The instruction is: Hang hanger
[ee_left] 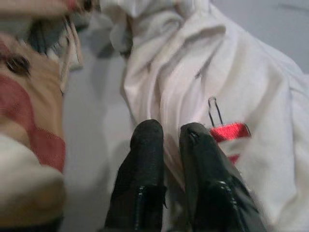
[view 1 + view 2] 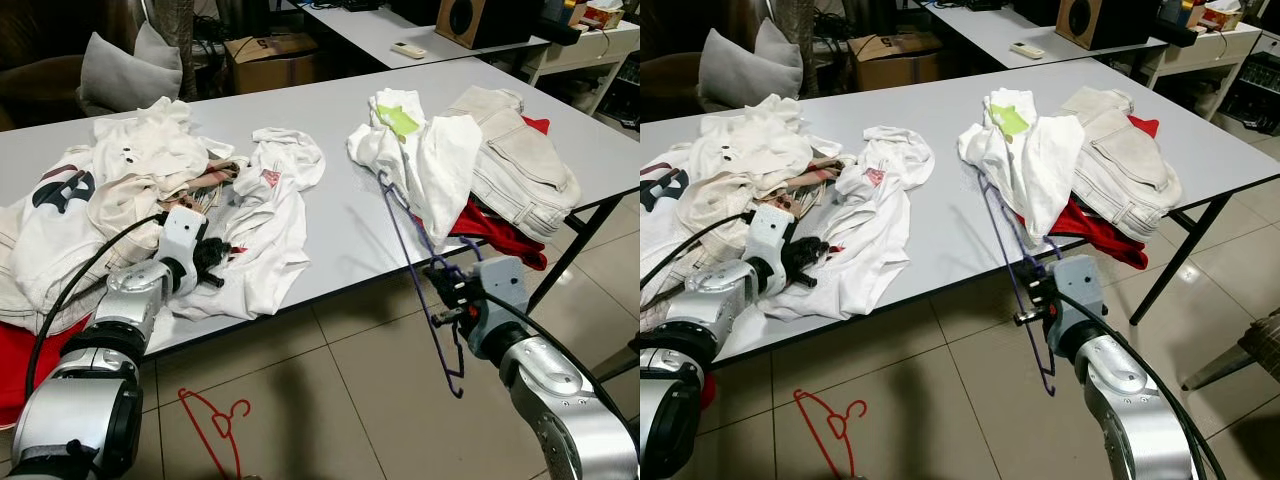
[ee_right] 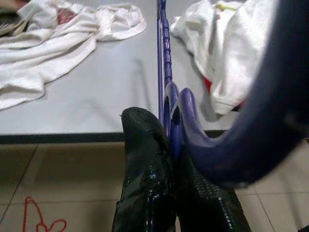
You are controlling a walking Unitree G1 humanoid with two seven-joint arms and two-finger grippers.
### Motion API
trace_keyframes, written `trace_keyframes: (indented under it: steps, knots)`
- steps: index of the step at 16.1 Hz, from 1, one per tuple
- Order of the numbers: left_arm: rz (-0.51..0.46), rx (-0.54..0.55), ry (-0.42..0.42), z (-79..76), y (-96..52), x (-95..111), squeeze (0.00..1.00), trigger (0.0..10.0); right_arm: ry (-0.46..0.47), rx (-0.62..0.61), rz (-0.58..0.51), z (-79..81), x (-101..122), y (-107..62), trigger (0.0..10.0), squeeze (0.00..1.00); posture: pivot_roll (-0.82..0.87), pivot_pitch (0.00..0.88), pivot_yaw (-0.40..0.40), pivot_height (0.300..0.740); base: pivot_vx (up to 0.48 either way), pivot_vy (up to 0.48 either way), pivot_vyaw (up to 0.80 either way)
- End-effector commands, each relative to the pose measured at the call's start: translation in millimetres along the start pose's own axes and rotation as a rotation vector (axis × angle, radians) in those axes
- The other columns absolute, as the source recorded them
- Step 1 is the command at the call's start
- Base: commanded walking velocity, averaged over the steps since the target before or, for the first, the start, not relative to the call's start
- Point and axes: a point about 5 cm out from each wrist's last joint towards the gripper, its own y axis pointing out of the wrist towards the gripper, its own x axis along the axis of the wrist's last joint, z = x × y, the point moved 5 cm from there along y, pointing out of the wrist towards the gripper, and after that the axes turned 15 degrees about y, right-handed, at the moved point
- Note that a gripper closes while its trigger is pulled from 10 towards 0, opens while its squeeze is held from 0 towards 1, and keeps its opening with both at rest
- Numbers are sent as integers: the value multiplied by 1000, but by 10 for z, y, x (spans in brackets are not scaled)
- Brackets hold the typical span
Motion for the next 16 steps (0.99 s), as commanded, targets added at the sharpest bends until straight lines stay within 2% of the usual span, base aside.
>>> trace_keyframes:
  steps: [1,2,3,5,7,8,9,13,16]
  knots:
    - [-41,25,55,113,10,184,0,0,-5,-24,-19,-47,34,1,10000,0,-206,0,30,740,0,0,0]
    - [-82,33,95,179,17,337,0,0,3,-38,-34,-72,46,1,10000,0,-205,0,34,740,0,0,0]
    - [-86,32,99,187,18,357,0,0,4,-38,-36,-72,46,1,10000,0,-204,0,37,740,0,0,0]
    - [-60,3,97,160,23,317,0,0,8,-39,-40,-71,43,-3,10000,0,-205,0,41,740,0,0,0]
    - [30,0,108,125,18,134,0,0,13,-41,-45,-68,38,-13,10000,0,-209,0,45,740,0,0,0]
    - [45,5,34,107,9,54,561,10000,18,-40,-49,-63,38,-23,10000,0,-211,0,47,740,0,0,0]
    - [33,13,-45,98,2,21,1000,10000,21,-38,-52,-60,39,-30,10000,0,-211,0,44,740,0,0,0]
    - [23,57,-118,118,-20,-44,1000,10000,18,-20,-47,-35,38,-60,10000,0,-218,0,32,740,0,0,0]
    - [-44,62,-178,124,-6,51,1000,10000,20,-16,-42,-31,30,-92,10000,0,-225,0,24,740,0,0,0]
